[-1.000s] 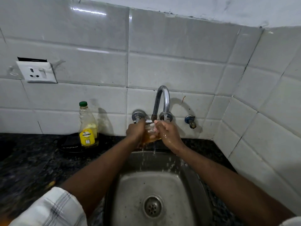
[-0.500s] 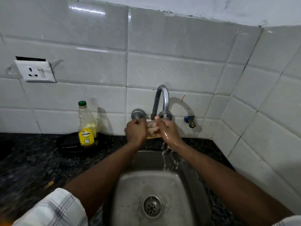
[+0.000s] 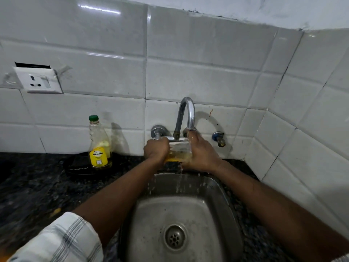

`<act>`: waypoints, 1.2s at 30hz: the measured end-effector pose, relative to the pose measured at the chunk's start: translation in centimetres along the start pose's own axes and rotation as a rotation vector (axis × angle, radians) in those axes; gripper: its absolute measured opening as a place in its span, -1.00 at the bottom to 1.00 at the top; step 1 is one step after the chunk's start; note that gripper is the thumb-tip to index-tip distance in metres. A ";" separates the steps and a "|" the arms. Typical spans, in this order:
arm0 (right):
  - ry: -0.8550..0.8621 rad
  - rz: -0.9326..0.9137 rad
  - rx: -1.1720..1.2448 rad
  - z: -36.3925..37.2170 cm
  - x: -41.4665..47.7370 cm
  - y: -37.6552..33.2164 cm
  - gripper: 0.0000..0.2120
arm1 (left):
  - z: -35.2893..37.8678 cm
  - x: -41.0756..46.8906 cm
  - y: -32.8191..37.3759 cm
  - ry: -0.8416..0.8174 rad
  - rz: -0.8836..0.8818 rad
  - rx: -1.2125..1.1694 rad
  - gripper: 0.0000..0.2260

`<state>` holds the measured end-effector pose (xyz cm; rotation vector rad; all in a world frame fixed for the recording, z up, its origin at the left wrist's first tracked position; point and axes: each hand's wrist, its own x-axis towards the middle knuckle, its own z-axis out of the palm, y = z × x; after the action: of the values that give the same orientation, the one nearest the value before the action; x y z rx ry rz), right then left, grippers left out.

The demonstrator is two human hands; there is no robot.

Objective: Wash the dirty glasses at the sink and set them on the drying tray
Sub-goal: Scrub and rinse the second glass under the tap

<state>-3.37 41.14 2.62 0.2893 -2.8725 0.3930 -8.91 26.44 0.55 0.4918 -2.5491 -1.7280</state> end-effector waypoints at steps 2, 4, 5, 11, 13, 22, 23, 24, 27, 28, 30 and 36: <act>-0.033 -0.118 -0.183 0.3 0.7 0.0 0.02 | 0.5 -0.5 0.4 -0.001 0.078 0.052 -0.63; -0.075 -0.130 -0.134 -0.1 1.0 -0.1 -0.13 | 0.6 -1.3 0.3 -0.005 0.255 0.060 -0.72; -0.122 -0.094 -0.045 -0.4 1.1 0.0 -0.17 | 0.3 -1.6 -0.2 -0.016 0.417 0.033 -0.76; -0.187 -0.050 0.034 0.0 1.1 -0.5 -0.37 | -0.6 -0.6 -1.4 -0.058 0.784 0.106 -0.76; 0.008 -0.114 -0.238 0.7 0.8 -1.5 -0.40 | 0.5 -0.1 -0.2 -0.030 0.424 0.221 -0.68; -0.256 -0.022 0.133 -0.8 0.6 -1.3 -0.34 | -0.8 -1.6 -1.3 -0.034 0.951 0.244 -0.73; -0.189 -0.041 0.054 -0.7 0.4 -1.7 -0.36 | -0.4 -1.5 -0.6 -0.054 0.799 0.262 -0.71; -0.111 -0.064 -0.053 -0.6 0.3 -2.0 -0.41 | -0.2 -1.6 0.2 -0.082 0.621 0.264 -0.70; -0.076 -0.077 -0.091 -0.3 0.3 -1.9 -0.43 | 0.1 -1.7 0.6 -0.107 0.465 0.198 -0.69; -0.134 -0.060 -0.025 -0.5 0.5 -1.6 -0.40 | 0.1 -1.4 -0.1 -0.078 0.596 0.161 -0.67; -0.243 -0.011 0.125 -0.9 0.9 -0.7 -0.36 | -0.4 -1.6 -1.9 -0.022 0.930 0.168 -0.65; 0.001 -0.075 -0.252 1.0 1.3 -1.1 -0.35 | -0.1 -1.4 0.8 -0.074 0.465 0.287 -0.62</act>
<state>-4.57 39.61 2.28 0.3485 -2.8580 0.0160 -7.78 27.03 1.56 -0.1621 -2.6870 -1.2535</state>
